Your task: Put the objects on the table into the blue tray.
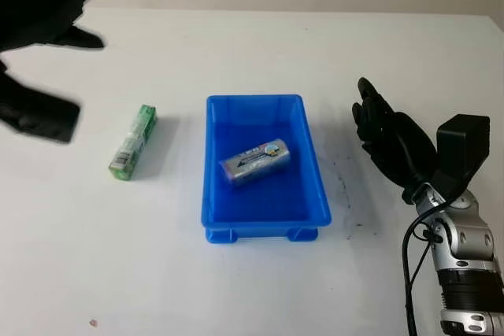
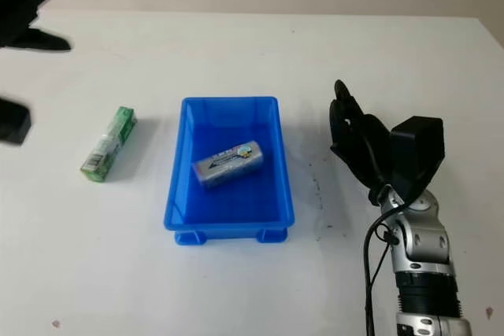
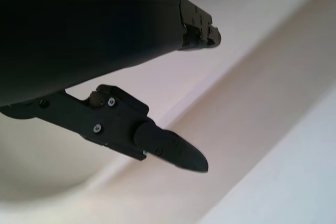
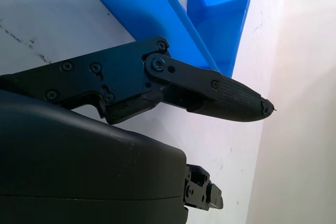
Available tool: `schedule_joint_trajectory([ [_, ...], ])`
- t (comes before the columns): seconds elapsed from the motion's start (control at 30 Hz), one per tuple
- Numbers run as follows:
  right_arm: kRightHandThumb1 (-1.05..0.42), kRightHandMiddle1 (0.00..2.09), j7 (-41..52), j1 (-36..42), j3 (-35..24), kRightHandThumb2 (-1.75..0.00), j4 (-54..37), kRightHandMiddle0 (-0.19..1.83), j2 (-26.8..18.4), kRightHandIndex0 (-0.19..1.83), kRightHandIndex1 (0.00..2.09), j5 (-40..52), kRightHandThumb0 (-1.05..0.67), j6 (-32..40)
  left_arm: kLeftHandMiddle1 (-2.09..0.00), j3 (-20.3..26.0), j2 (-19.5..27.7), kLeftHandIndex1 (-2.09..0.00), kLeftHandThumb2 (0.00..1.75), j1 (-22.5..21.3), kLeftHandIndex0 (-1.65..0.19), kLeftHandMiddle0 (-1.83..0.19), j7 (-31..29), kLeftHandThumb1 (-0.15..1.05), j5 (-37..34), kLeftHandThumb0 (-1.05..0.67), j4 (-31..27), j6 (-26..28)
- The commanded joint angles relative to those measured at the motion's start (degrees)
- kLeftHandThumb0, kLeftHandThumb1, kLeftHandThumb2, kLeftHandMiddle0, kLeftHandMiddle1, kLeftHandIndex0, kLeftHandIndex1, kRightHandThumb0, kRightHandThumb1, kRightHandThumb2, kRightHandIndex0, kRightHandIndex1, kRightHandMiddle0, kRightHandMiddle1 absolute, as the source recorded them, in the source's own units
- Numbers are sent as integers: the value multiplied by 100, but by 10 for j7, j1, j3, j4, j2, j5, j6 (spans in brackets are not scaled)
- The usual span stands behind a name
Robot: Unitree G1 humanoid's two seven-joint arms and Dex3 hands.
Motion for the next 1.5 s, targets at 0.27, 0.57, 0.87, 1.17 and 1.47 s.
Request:
schedule_joint_trajectory([
  [0.27, -105, 0, 5, -11, -3, -73, 2, -19, -4, -19, 0, 1, -75, -11, -3, -165, 14, -2, 31, -122, 12, 12, 138, 105, 236, -30, 60, 20],
  [0.57, -105, 0, 3, -9, -7, -74, 4, -19, -4, -19, 0, 0, -75, -10, -7, -267, -57, -7, 31, -168, 6, 7, 252, 105, 284, -26, 186, 50],
  [0.87, -105, 0, 4, -5, -7, -75, -1, -19, -6, -19, 0, 0, -76, -10, -8, -341, -123, -9, 24, -187, 1, -2, 320, 105, 271, -20, 264, 71],
  [1.17, -105, 0, -3, 0, -11, -74, -9, -19, -6, -19, 0, 0, -75, 0, -8, -399, -139, -12, 15, -173, -7, -14, 321, 104, 249, -13, 284, 54],
  [1.47, -105, 0, -6, -1, -12, -74, -7, -19, -2, -19, 0, 4, -75, 0, -4, -435, -124, -6, 43, -157, 0, -5, 278, 105, 229, -30, 288, 14],
])
